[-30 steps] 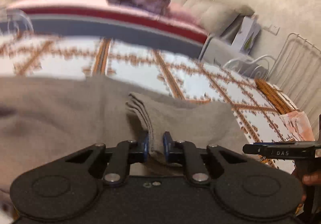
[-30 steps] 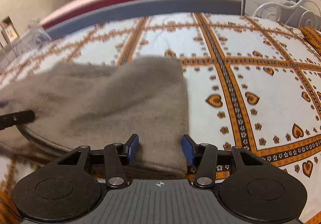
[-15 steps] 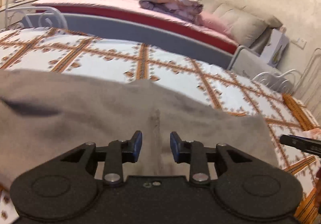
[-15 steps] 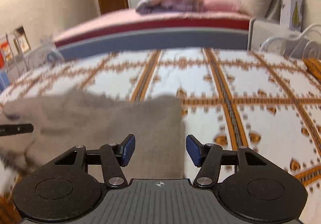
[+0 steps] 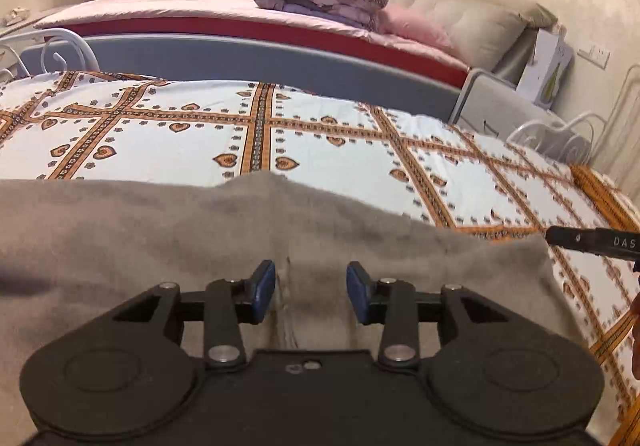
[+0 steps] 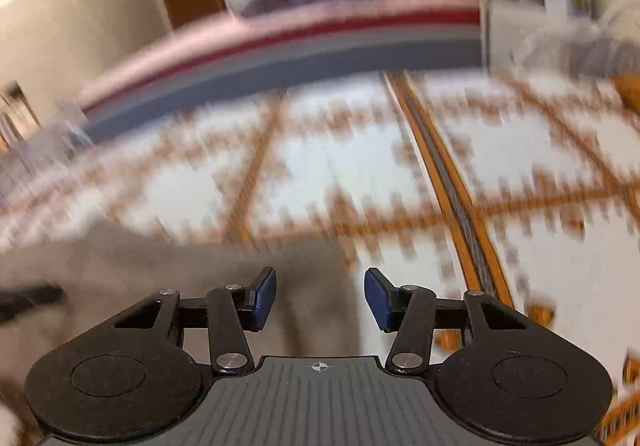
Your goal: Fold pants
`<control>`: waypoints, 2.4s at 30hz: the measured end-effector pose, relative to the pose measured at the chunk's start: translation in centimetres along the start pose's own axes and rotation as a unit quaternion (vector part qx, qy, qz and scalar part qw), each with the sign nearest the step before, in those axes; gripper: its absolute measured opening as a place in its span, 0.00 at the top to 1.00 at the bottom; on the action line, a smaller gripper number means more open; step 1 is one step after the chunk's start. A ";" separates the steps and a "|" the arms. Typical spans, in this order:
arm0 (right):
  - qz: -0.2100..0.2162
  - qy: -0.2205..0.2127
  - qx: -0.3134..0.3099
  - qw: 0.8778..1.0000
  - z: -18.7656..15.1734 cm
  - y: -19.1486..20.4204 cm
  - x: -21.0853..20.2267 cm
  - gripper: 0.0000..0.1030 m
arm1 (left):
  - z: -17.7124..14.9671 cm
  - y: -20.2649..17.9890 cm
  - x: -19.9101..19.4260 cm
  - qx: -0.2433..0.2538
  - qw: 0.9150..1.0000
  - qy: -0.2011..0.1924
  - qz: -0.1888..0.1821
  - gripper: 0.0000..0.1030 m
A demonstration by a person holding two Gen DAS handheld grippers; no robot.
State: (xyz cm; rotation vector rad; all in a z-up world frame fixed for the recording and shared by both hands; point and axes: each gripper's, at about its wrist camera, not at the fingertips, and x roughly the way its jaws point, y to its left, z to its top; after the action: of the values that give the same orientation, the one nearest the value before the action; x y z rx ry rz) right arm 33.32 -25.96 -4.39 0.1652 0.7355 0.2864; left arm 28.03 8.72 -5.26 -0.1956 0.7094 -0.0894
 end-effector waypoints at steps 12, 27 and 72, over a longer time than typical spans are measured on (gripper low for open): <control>-0.054 -0.005 -0.003 0.999 1.6 -1.4 1.5 0.37 | -0.6 1.4 2.3 -0.005 0.999 0.028 0.023 0.49; 0.023 -0.009 -0.013 1.000 -0.6 -1.4 -7.0 0.10 | -3.1 7.7 -12.0 -0.028 0.997 -0.063 0.038 0.28; 0.012 0.019 -0.141 0.990 -6.9 6.7 -7.5 0.07 | -9.3 28.1 -13.8 -0.334 0.939 -0.079 0.028 0.50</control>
State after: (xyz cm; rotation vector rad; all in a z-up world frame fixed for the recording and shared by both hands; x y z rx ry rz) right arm 22.00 -21.62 -3.05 -0.1010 0.7232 0.4134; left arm 11.94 36.89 -9.26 -0.8246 0.5618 0.2264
